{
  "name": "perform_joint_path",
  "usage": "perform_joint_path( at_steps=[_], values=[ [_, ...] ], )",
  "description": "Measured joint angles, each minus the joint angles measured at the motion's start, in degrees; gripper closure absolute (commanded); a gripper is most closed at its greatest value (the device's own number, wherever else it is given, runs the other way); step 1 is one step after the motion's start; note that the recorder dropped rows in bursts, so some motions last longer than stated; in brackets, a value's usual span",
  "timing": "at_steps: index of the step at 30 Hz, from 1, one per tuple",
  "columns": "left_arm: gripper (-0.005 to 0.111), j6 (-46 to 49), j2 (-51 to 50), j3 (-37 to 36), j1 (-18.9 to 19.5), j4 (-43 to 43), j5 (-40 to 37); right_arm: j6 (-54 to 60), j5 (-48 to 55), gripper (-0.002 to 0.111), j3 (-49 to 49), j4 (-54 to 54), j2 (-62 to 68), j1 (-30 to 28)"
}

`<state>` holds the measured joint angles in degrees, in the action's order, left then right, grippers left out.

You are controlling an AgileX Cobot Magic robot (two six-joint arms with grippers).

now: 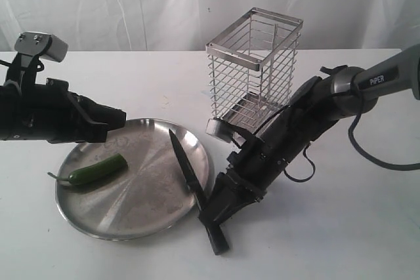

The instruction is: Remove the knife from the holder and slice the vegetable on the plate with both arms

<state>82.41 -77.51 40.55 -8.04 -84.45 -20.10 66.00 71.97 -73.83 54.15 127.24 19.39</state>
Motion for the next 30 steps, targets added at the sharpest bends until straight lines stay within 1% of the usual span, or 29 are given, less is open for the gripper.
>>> perform_joint_path(
  at_steps=[6,15,23,29,30],
  values=[
    [0.086,0.0,0.0,0.0,0.0,0.0,0.0,0.4,-1.8,0.057,0.0,3.5,0.7,0.1],
    [0.086,0.0,0.0,0.0,0.0,0.0,0.0,0.5,-1.9,0.057,0.0,3.6,0.8,0.2],
    [0.086,0.0,0.0,0.0,0.0,0.0,0.0,0.5,-4.0,0.057,-0.1,5.3,0.8,3.0],
    [0.086,0.0,0.0,0.0,0.0,0.0,0.0,0.5,-4.1,0.057,-0.2,5.5,1.3,3.5],
    [0.086,0.0,0.0,0.0,0.0,0.0,0.0,0.5,-4.0,0.059,-0.3,5.5,1.5,3.5]
  ],
)
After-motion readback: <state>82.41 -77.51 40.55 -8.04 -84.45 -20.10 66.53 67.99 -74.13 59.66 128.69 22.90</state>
